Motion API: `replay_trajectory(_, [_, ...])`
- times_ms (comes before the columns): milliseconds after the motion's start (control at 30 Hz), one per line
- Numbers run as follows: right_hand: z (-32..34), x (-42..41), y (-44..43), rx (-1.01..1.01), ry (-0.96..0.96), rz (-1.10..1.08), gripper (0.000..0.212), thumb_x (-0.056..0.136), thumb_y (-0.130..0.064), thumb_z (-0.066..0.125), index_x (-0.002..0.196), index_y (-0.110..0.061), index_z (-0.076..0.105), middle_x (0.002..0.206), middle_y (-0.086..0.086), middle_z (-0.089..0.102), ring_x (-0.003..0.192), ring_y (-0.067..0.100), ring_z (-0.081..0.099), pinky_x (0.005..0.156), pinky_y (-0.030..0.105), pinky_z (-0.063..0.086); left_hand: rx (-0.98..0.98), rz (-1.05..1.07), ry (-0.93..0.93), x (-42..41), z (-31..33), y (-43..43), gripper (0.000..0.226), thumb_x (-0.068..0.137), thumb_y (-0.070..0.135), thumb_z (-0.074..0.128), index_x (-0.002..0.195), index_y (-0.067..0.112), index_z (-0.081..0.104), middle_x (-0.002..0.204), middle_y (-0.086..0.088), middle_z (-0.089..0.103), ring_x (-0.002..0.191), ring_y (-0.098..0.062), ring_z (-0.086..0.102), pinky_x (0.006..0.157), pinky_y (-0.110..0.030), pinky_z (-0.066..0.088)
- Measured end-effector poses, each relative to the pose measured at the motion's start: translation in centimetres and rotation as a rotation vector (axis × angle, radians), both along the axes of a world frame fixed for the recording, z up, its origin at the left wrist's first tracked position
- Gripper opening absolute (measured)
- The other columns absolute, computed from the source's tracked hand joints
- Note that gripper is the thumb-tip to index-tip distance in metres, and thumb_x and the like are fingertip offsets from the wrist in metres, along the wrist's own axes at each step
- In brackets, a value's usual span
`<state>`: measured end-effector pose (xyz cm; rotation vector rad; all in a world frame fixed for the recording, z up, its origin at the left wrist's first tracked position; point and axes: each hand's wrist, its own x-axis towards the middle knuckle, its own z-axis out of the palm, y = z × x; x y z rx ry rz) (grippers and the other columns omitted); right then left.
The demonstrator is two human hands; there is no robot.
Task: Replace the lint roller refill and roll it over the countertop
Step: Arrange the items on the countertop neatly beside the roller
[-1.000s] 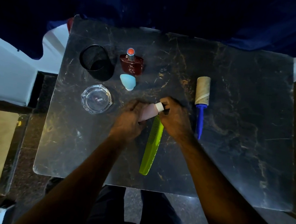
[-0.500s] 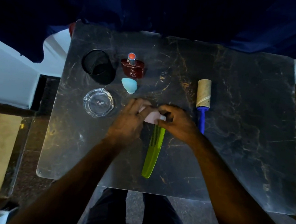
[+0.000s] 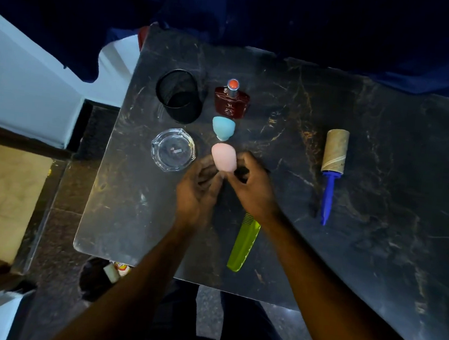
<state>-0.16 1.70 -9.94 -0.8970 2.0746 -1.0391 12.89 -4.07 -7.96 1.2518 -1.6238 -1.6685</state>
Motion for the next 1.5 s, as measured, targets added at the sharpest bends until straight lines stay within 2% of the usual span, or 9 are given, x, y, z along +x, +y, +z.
replay_trajectory(67, [-0.1,0.6,-0.7,0.014,0.080,-0.038,0.042,0.079,-0.048,0.065,0.117,-0.033,0.051,0.110,-0.004,0.071,0.097,0.012,0.069,0.083,0.032,0.059,-0.017,0.020,0.014,-0.2,-0.4,-0.5,0.041,0.098,0.005,0.069,0.137,0.004,0.058,0.128,0.001,0.070,0.115,0.000,0.068,0.093,-0.013,0.052])
replay_trajectory(167, [-0.1,0.5,-1.8,0.010,0.081,-0.031,0.045,0.082,-0.032,0.070,0.124,-0.032,0.053,0.114,-0.002,0.071,0.100,0.013,0.069,0.087,0.037,0.059,-0.035,0.027,0.058,-0.5,-0.9,-1.2,0.039,0.099,0.002,0.067,0.136,0.001,0.057,0.131,-0.008,0.069,0.119,-0.008,0.069,0.096,-0.018,0.053])
replay_trajectory(267, [-0.4,0.2,-2.5,0.009,0.098,-0.019,0.046,0.084,-0.020,0.074,0.127,-0.024,0.056,0.118,0.000,0.070,0.102,0.012,0.069,0.091,0.037,0.058,-0.050,0.039,0.101,-0.6,-1.3,-1.4,0.038,0.099,0.000,0.066,0.136,-0.002,0.056,0.130,-0.007,0.070,0.120,-0.011,0.069,0.097,-0.019,0.053])
replay_trajectory(467, [-0.5,0.9,-3.1,0.087,0.150,0.035,0.052,0.089,-0.027,0.070,0.137,-0.021,0.052,0.126,0.004,0.067,0.114,0.021,0.065,0.097,0.043,0.054,-0.045,0.063,0.089,-0.4,-1.6,-1.7,0.041,0.100,0.000,0.064,0.140,-0.004,0.053,0.131,-0.005,0.068,0.121,-0.009,0.068,0.098,-0.019,0.053])
replay_trajectory(733, [-0.6,2.0,-3.0,0.074,0.257,0.031,0.048,0.089,-0.022,0.068,0.134,-0.020,0.054,0.128,0.007,0.064,0.117,0.024,0.063,0.097,0.045,0.054,-0.027,0.070,0.059,0.0,-1.6,-1.6,0.041,0.101,0.004,0.064,0.140,0.000,0.054,0.132,-0.006,0.068,0.123,-0.009,0.067,0.101,-0.020,0.052])
replay_trajectory(933, [-0.5,2.1,-3.2,0.088,0.296,0.051,0.047,0.088,-0.019,0.068,0.133,-0.018,0.055,0.128,0.008,0.064,0.121,0.024,0.059,0.101,0.045,0.051,-0.006,0.062,0.068,0.0,-1.2,-1.5,0.038,0.101,0.004,0.064,0.137,0.013,0.055,0.130,0.002,0.067,0.122,-0.003,0.066,0.098,-0.016,0.052])
replay_trajectory(1100, [-0.2,2.1,-3.0,0.079,0.333,0.055,0.046,0.088,-0.020,0.069,0.132,-0.019,0.055,0.126,0.007,0.064,0.119,0.024,0.060,0.097,0.045,0.053,-0.013,0.066,0.076,0.0,-1.6,-1.6,0.039,0.101,0.001,0.063,0.140,-0.002,0.054,0.135,-0.014,0.066,0.126,-0.016,0.066,0.103,-0.025,0.052])
replay_trajectory(1367, [-0.1,2.0,-2.8,0.084,0.295,0.063,0.046,0.089,-0.022,0.068,0.133,-0.016,0.055,0.128,0.008,0.063,0.119,0.023,0.060,0.097,0.044,0.053,-0.010,0.061,0.053,-0.1,-1.7,-1.4,0.043,0.101,0.004,0.065,0.142,0.000,0.054,0.137,-0.013,0.065,0.126,-0.016,0.066,0.106,-0.031,0.054])
replay_trajectory(1500, [-0.1,1.9,-2.8,0.085,0.288,0.059,0.045,0.088,-0.019,0.068,0.132,-0.017,0.055,0.128,0.007,0.063,0.120,0.023,0.060,0.098,0.045,0.053,-0.027,0.052,0.060,0.1,-1.7,-1.4,0.042,0.101,0.005,0.064,0.142,0.001,0.054,0.136,-0.009,0.066,0.126,-0.011,0.066,0.102,-0.022,0.053])
